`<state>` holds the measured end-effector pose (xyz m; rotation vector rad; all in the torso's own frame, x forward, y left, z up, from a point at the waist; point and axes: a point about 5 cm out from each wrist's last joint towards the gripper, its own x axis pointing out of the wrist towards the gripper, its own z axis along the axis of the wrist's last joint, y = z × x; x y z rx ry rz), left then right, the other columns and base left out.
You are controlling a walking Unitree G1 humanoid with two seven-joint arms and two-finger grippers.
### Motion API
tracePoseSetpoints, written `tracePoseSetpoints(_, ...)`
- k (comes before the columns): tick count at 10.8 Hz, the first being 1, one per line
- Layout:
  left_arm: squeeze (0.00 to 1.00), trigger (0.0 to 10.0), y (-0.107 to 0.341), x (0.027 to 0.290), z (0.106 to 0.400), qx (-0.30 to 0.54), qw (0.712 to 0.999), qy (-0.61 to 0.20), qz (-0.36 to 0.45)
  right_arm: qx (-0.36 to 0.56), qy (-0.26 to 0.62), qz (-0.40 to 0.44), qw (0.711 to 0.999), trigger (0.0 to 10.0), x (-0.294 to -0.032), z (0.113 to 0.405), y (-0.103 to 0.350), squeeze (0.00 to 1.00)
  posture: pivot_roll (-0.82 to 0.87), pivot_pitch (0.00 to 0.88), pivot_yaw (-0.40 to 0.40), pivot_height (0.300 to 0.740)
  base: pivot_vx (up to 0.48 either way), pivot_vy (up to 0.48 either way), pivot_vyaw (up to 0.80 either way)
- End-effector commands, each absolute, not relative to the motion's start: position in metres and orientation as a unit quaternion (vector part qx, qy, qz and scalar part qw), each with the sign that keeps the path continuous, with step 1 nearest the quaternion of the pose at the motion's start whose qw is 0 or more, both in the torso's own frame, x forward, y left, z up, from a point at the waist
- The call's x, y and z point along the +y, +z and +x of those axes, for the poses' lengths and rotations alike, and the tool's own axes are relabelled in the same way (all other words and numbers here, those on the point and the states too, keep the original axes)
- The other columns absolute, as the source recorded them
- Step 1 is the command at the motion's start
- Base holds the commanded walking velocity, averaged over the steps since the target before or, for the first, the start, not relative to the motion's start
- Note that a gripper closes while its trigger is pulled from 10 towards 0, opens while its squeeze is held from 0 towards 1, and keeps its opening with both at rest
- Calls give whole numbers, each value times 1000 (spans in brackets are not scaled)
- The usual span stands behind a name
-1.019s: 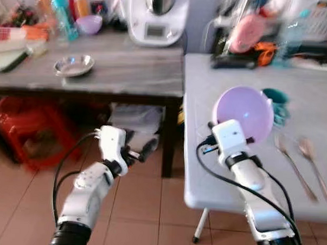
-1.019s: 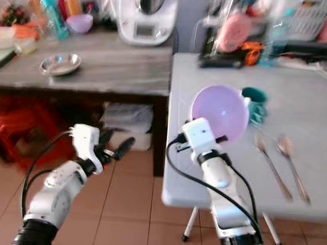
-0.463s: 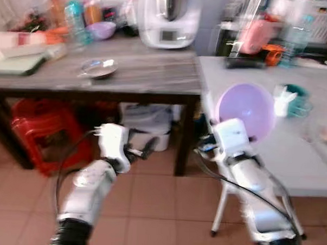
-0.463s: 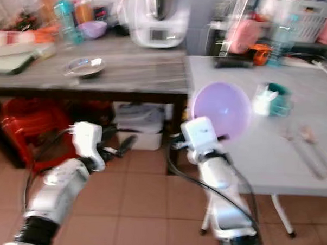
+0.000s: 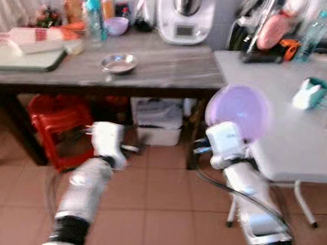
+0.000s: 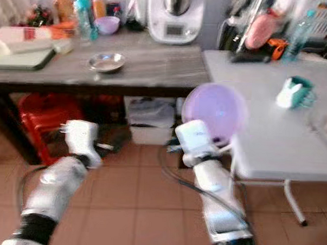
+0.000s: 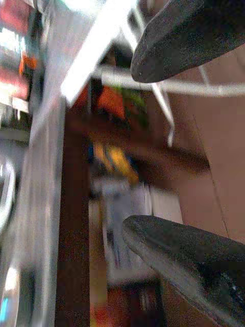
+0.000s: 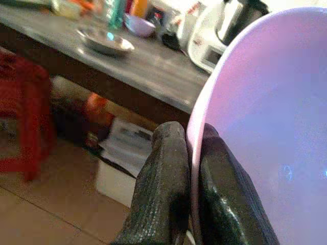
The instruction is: Setting the table
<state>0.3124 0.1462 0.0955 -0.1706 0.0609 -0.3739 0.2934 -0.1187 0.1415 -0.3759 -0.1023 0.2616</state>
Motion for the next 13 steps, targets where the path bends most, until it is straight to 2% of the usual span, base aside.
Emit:
tracePoseSetpoints(1,0,10000,98,139,314,21,980,-184,-79,-59,103,-191,974,10000,-129,292,144,0,-45,20,31,740,0,424,0)
tracePoseSetpoints(7,0,10000,103,143,320,-1,985,-159,-64,-51,99,-189,976,10000,-130,290,137,0,-47,17,34,740,0,436,0)
tracePoseSetpoints(8,0,10000,103,143,320,-1,986,-157,-64,-52,101,-189,975,10000,-129,290,137,0,-48,16,36,740,0,386,525)
tracePoseSetpoints(13,0,10000,110,142,322,-25,983,-176,-54,-58,112,-194,973,10000,-132,287,138,0,-47,10,39,740,0,0,184)
